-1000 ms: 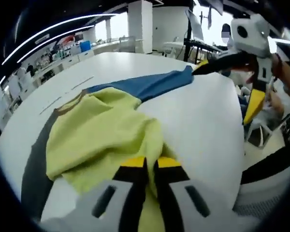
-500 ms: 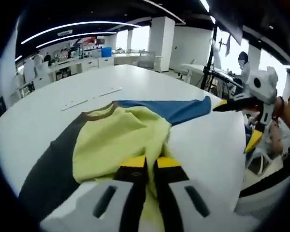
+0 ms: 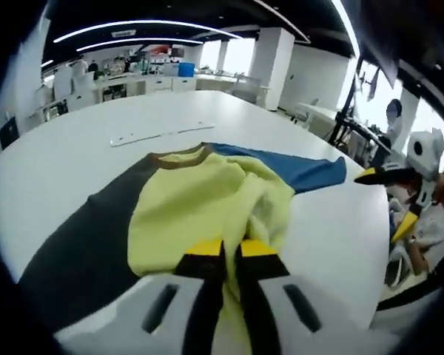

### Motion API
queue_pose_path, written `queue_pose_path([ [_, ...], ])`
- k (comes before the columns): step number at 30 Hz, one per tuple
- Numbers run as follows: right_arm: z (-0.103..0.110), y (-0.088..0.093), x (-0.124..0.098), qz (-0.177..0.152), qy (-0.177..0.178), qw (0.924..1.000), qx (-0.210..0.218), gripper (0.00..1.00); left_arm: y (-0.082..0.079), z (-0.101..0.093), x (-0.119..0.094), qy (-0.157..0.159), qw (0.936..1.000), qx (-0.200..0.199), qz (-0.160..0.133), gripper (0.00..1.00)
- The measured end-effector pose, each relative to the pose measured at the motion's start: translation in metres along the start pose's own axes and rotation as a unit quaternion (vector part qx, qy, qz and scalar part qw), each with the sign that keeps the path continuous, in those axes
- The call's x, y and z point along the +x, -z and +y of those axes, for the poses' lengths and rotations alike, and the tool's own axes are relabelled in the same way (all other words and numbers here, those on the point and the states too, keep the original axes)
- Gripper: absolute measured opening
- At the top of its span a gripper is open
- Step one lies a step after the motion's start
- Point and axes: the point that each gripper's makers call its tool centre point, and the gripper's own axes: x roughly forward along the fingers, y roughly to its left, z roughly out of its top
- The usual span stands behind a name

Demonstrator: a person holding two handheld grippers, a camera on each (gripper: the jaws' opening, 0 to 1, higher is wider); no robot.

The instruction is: Fold the garment on the visible template until the final outline fits inside the template.

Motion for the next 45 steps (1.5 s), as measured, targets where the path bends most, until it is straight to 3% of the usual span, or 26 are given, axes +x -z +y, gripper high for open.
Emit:
queue_pose_path([
  [10, 0.003, 0.004, 0.005, 0.010, 0.002, 0.9999, 0.007, 0.89, 0.015, 0.029, 0.002, -0.039, 0.9990, -0.015, 0.014, 0.04],
  [15, 0.004, 0.004, 0.007, 0.010, 0.001, 0.9999, 0.010, 0.89, 0.014, 0.040, -0.005, -0.053, 0.9986, -0.007, 0.002, 0.03],
  [25, 0.010, -0.003, 0.013, 0.002, -0.008, 0.9999, 0.015, 0.86, 0.015, 0.051, -0.030, -0.074, 0.9972, 0.004, -0.003, 0.20],
  [36, 0.030, -0.017, 0.027, -0.008, -0.040, 0.9991, 0.013, 0.82, 0.040, 0.043, -0.064, -0.076, 0.9969, 0.011, 0.016, 0.36],
  [45, 0.050, -0.029, 0.040, -0.008, -0.067, 0.9977, -0.006, 0.80, 0.060, 0.029, -0.078, -0.071, 0.9972, -0.012, 0.023, 0.38],
])
